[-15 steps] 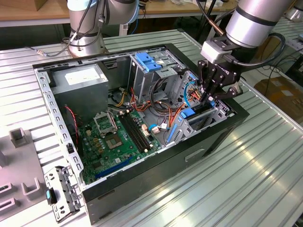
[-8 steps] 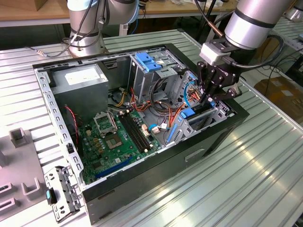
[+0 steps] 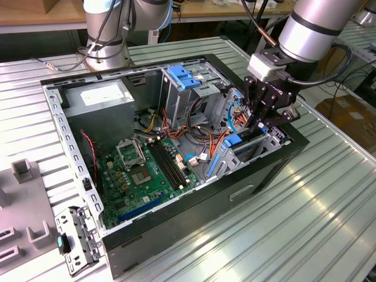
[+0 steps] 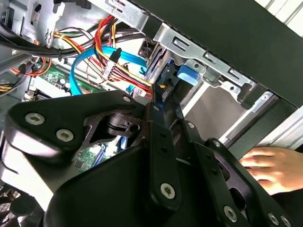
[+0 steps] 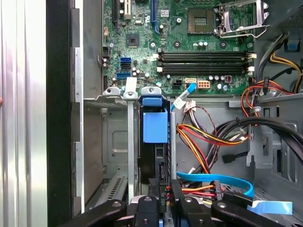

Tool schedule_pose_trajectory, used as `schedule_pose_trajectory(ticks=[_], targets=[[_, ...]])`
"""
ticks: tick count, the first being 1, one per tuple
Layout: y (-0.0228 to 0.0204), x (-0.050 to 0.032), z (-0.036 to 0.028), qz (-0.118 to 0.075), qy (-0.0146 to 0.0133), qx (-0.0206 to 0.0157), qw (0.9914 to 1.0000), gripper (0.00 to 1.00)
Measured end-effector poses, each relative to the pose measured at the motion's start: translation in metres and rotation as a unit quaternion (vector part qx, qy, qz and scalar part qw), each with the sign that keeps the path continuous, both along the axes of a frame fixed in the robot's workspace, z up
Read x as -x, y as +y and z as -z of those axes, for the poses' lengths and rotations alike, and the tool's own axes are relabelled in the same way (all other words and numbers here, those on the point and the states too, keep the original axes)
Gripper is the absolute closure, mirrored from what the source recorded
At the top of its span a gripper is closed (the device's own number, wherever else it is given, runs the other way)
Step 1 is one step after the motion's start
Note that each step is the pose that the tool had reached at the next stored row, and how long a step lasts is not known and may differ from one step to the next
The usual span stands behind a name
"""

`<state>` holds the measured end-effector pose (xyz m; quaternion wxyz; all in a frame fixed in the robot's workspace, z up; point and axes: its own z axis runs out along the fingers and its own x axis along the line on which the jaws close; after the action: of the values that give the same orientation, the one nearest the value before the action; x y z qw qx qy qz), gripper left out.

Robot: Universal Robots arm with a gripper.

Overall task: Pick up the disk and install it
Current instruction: 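Insert the first disk wire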

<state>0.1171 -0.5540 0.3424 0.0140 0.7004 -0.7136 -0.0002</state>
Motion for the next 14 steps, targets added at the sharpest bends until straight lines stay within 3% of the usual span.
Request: schedule_pose_trajectory(ticks=[5,11,12,14], targets=[[0.0000,-0.0001,-0.0103,0.000,0.0000,0.0000,1.00000,0.76],[0.0000,-0.0001,-0.0110,0.000,-0.0001,-0.0003,1.00000,0.77],[0.0000,-0.0001,-0.0110,0.000,-0.0001,-0.0004,1.00000,0.89],[0.0000,-0.0001,-0.0111,0.000,-0.0001,-0.0005,1.00000,0.89]])
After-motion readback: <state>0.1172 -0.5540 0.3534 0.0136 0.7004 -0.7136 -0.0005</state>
